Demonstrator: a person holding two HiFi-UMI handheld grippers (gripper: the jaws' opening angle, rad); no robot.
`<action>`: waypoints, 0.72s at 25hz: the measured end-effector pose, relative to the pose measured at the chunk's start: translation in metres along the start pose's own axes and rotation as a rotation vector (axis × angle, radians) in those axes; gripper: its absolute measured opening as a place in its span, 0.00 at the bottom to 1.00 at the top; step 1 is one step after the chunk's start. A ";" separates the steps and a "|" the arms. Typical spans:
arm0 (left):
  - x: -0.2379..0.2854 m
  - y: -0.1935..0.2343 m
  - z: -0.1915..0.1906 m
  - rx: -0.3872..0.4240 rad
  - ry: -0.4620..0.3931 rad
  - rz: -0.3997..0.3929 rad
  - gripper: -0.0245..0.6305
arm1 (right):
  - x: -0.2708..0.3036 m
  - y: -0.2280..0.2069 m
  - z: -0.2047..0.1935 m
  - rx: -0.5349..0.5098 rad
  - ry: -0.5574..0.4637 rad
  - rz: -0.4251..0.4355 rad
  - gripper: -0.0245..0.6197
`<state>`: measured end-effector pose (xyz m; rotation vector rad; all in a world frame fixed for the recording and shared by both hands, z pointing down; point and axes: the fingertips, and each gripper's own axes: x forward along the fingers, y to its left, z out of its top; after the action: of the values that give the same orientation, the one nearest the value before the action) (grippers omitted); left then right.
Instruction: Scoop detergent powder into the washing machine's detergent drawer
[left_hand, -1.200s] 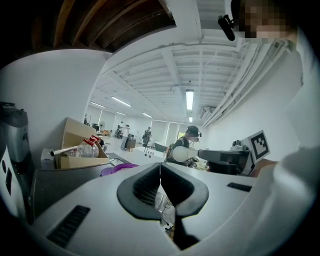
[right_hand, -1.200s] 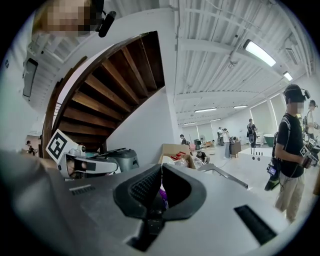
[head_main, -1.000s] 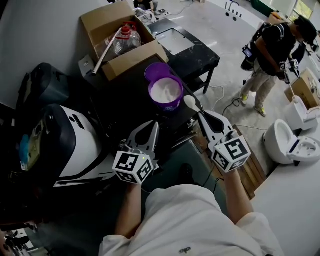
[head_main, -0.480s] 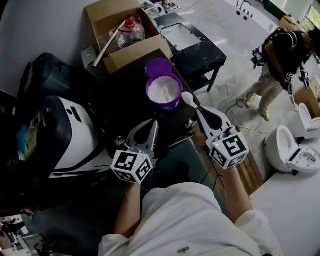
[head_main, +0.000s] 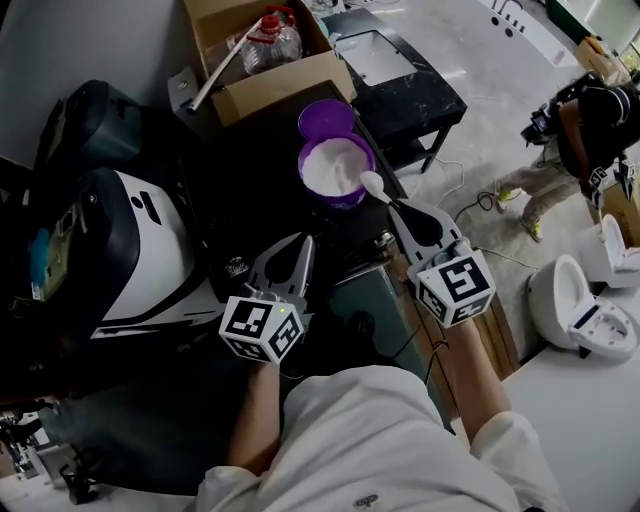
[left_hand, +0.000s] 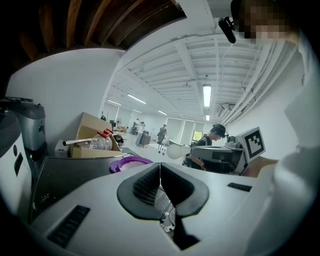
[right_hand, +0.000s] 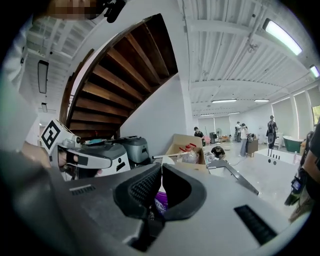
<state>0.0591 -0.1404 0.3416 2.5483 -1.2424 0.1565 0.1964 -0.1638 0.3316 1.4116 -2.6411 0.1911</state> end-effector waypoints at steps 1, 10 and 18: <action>0.000 0.002 -0.001 -0.004 0.001 0.003 0.07 | 0.004 -0.001 0.000 -0.009 0.007 0.001 0.06; 0.006 0.020 -0.006 -0.031 0.012 0.006 0.07 | 0.038 -0.011 -0.001 -0.068 0.061 -0.002 0.06; 0.018 0.034 -0.014 -0.058 0.026 -0.008 0.07 | 0.065 -0.013 -0.011 -0.109 0.128 -0.003 0.06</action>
<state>0.0442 -0.1690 0.3661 2.4930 -1.2097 0.1492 0.1723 -0.2219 0.3550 1.3230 -2.5063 0.1304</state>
